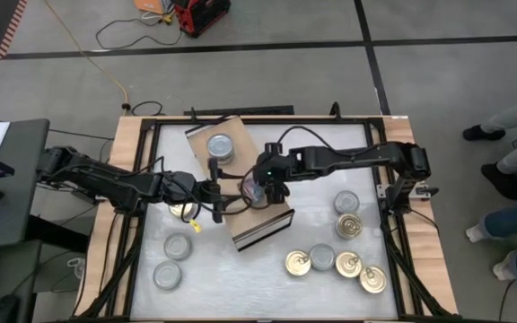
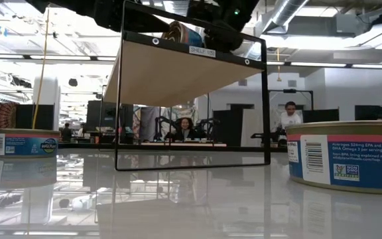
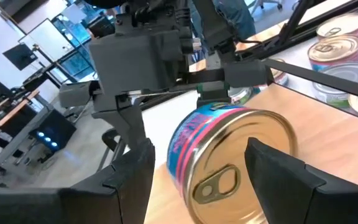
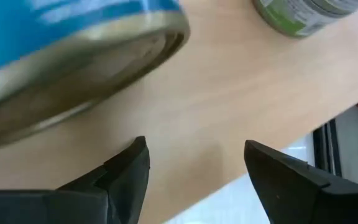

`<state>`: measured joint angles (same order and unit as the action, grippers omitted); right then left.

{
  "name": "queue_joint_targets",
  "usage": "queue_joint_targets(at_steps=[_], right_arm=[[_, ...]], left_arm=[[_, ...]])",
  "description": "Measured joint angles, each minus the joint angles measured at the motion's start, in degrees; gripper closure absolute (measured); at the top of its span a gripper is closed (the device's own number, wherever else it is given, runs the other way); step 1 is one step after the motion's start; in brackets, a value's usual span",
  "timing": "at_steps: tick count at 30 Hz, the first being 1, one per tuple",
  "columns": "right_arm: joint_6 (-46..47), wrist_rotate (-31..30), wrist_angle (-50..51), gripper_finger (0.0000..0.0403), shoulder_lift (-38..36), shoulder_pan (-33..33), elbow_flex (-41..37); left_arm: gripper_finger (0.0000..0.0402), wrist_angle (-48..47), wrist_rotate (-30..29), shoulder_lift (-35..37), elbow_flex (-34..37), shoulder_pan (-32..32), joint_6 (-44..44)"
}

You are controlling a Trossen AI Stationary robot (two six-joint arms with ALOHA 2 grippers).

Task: Stack canned seafood by type on shelf
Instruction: Put the blue tuna can on the shelf

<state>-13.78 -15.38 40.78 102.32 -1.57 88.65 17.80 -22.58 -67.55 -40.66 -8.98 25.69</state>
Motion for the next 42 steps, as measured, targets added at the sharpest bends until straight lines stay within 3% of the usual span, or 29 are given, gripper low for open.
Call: queue_joint_targets(at_steps=[6, 12, 24, 28, 31, 34, 42], right_arm=[[0.59, 5.92, -1.83, 0.0108, -0.07, -0.69, -0.01], [2.16, 17.88, -7.61, 0.0108, 0.0, -2.6, -0.01], [2.05, 17.93, -2.55, 0.0108, -1.15, -4.85, -0.01], [3.15, 29.89, -5.9, 0.0108, -0.81, -5.69, -0.05], [3.64, 30.66, -6.45, 0.0108, -0.81, -5.75, -0.05], [4.14, 35.5, -6.41, 0.0108, -0.96, -6.53, -0.05], [2.14, 32.74, -4.59, 0.0108, -1.84, -7.59, -0.05]], left_arm=[[0.0162, 0.74, -0.01, 0.0, 0.0, 0.92, 0.33], [0.0162, 2.27, 2.09, 0.0, 0.0, 1.27, 0.29], [0.0162, 2.15, 3.77, 0.01, 0.0, 4.09, 0.5], [0.0162, 2.56, 6.04, 0.07, 0.0, 5.95, -0.21], [0.0162, 2.4, 5.91, 0.09, 0.0, 6.73, -0.21], [0.0162, 2.01, 6.12, 0.04, -0.07, 7.21, 0.19], [0.017, 0.99, 7.36, 0.04, -0.9, 6.86, 0.16]])
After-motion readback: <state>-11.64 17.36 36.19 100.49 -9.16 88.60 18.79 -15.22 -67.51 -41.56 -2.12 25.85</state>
